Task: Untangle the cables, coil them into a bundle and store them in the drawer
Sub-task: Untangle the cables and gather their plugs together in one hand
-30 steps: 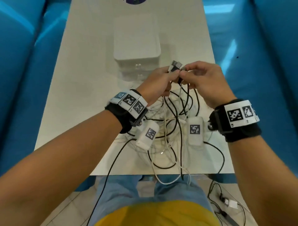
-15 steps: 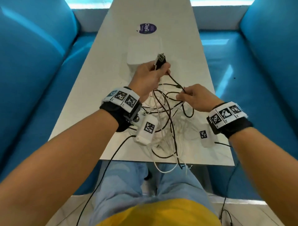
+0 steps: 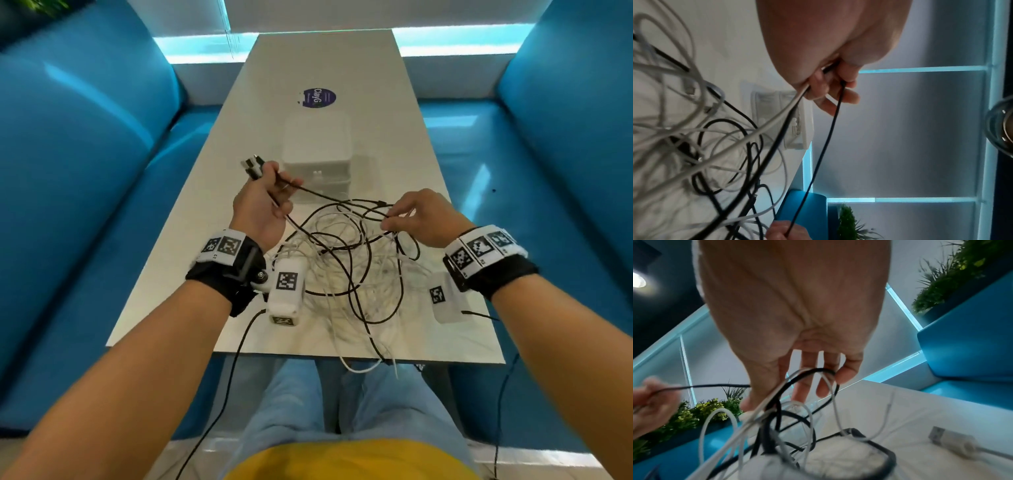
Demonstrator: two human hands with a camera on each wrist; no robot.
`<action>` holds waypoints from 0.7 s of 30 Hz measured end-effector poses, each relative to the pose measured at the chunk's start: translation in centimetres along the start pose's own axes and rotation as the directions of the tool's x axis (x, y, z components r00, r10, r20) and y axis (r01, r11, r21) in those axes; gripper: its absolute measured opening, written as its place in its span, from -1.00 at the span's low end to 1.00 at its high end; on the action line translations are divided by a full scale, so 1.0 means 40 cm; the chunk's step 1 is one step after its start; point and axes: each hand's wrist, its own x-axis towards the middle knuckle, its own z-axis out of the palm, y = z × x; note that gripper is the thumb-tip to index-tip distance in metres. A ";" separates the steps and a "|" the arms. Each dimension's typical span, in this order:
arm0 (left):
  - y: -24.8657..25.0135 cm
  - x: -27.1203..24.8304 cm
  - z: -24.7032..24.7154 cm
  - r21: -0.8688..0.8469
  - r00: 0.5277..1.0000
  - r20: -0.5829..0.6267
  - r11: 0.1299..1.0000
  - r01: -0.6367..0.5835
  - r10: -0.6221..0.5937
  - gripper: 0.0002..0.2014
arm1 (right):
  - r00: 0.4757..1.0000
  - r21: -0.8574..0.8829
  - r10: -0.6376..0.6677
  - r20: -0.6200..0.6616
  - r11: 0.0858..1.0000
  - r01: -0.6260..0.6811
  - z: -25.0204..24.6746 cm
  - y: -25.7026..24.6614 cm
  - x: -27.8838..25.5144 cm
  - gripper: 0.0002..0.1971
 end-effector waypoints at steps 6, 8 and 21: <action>-0.027 -0.071 -0.014 0.257 0.987 0.127 0.964 0.061 -0.097 -0.93 | 0.984 -0.072 -0.102 -0.148 0.993 0.093 0.007 -0.086 -0.013 -0.86; -0.030 -0.098 0.007 0.400 0.984 0.174 0.916 -0.031 -0.042 -0.89 | 0.973 -0.034 -0.141 -0.182 0.990 0.137 -0.002 -0.129 -0.020 -0.89; -0.059 -0.140 0.116 0.699 0.942 0.333 0.659 -0.277 0.043 -0.88 | 0.905 0.263 -0.263 -0.334 0.896 0.358 -0.027 -0.197 -0.091 -0.79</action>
